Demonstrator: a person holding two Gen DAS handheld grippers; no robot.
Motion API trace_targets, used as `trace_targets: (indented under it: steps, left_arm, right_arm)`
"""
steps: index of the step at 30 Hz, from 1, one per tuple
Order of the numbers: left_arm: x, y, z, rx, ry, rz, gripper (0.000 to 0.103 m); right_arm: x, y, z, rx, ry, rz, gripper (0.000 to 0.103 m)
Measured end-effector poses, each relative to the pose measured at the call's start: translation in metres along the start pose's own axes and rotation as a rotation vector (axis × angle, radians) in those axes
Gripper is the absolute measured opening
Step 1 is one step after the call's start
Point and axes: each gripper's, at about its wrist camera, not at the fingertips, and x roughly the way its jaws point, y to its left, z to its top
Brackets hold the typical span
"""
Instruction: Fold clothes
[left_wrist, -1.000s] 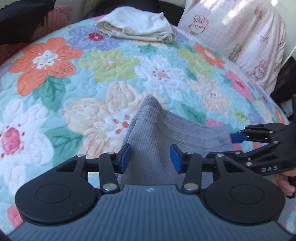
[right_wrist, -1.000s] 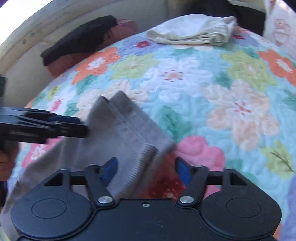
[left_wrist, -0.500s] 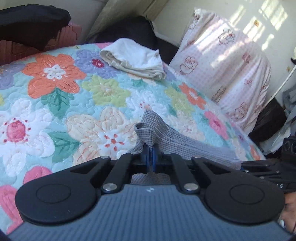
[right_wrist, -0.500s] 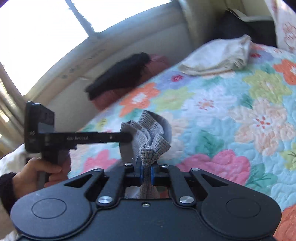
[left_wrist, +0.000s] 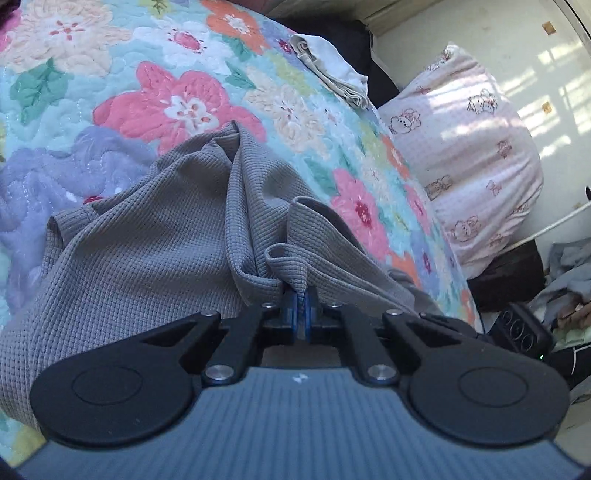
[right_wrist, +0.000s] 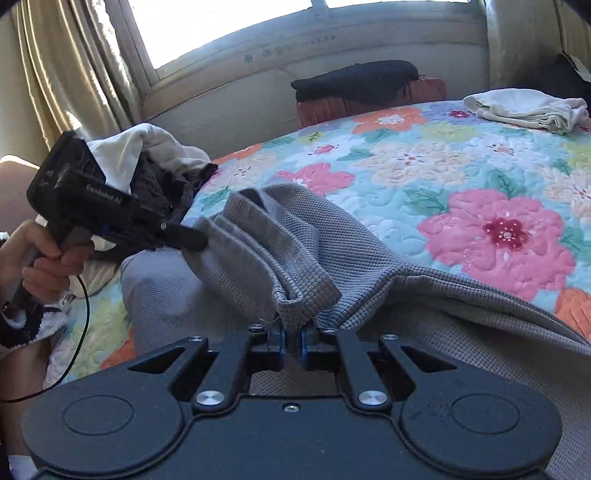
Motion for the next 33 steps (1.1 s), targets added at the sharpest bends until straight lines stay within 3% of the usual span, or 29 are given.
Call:
trace_targets:
  steps: [5, 10, 12, 13, 14, 15, 16, 17, 19, 21, 22, 23, 26, 27, 28, 29, 31, 33]
  left_arm:
    - [-0.003, -0.022, -0.008, 0.186, -0.002, 0.07, 0.005]
    - [-0.02, -0.005, -0.007, 0.163, -0.013, -0.012, 0.006]
    - [-0.036, -0.011, -0.008, 0.206, -0.054, -0.027, 0.006]
    - [-0.042, -0.013, -0.007, 0.217, -0.069, -0.037, 0.009]
    - [-0.047, -0.016, -0.005, 0.222, -0.092, -0.041, 0.019]
    - [-0.051, -0.017, -0.001, 0.211, -0.132, -0.036, 0.04]
    - [-0.052, -0.016, 0.004, 0.191, -0.177, -0.025, 0.049]
    - [-0.051, -0.015, 0.009, 0.171, -0.207, -0.019, 0.052]
    - [-0.039, -0.015, 0.02, 0.155, -0.184, -0.022, 0.052]
    - [-0.023, -0.02, 0.022, 0.174, -0.15, -0.003, 0.052]
    - [-0.015, -0.022, 0.02, 0.182, -0.135, 0.004, 0.054]
    - [-0.007, -0.023, 0.018, 0.182, -0.118, 0.002, 0.055]
    - [0.018, -0.021, 0.01, 0.169, -0.073, -0.002, 0.059]
    - [0.025, -0.02, 0.006, 0.172, -0.063, 0.001, 0.054]
    - [0.032, -0.02, 0.001, 0.197, -0.053, 0.012, 0.043]
    - [0.036, -0.024, -0.005, 0.239, -0.041, 0.043, 0.006]
    - [0.031, -0.037, -0.019, 0.327, -0.066, 0.087, 0.002]
    - [0.013, -0.053, -0.033, 0.406, -0.142, 0.092, 0.002]
  right_arm:
    - [-0.008, 0.007, -0.008, -0.022, -0.011, -0.038, 0.013]
    - [-0.002, 0.026, -0.019, -0.178, 0.076, -0.176, 0.018]
    - [-0.015, 0.03, -0.021, -0.157, 0.058, -0.146, 0.021]
    - [-0.023, 0.031, -0.022, -0.139, 0.036, -0.122, 0.023]
    - [-0.033, 0.033, -0.022, -0.12, -0.002, -0.1, 0.024]
    - [-0.041, 0.035, -0.021, -0.106, -0.04, -0.093, 0.024]
    - [-0.048, 0.037, -0.02, -0.092, -0.078, -0.087, 0.024]
    - [-0.052, 0.037, -0.015, -0.072, -0.108, -0.083, 0.024]
    - [-0.058, 0.037, -0.006, -0.035, -0.16, -0.066, 0.025]
    - [-0.056, 0.037, 0.003, -0.002, -0.182, -0.046, 0.036]
    - [-0.055, 0.037, 0.008, 0.013, -0.192, -0.037, 0.052]
    - [-0.049, 0.037, 0.01, 0.016, -0.178, -0.047, 0.061]
    - [-0.022, 0.032, 0.005, 0.002, -0.076, -0.106, 0.062]
    - [-0.014, 0.03, 0.003, -0.002, -0.042, -0.125, 0.062]
    - [-0.006, 0.027, 0.0, 0.008, -0.016, -0.143, 0.062]
    - [0.001, 0.025, -0.005, 0.028, 0.003, -0.183, 0.061]
    - [0.003, 0.026, -0.01, 0.054, -0.017, -0.259, 0.06]
    - [-0.004, 0.032, -0.012, 0.029, -0.057, -0.24, 0.032]
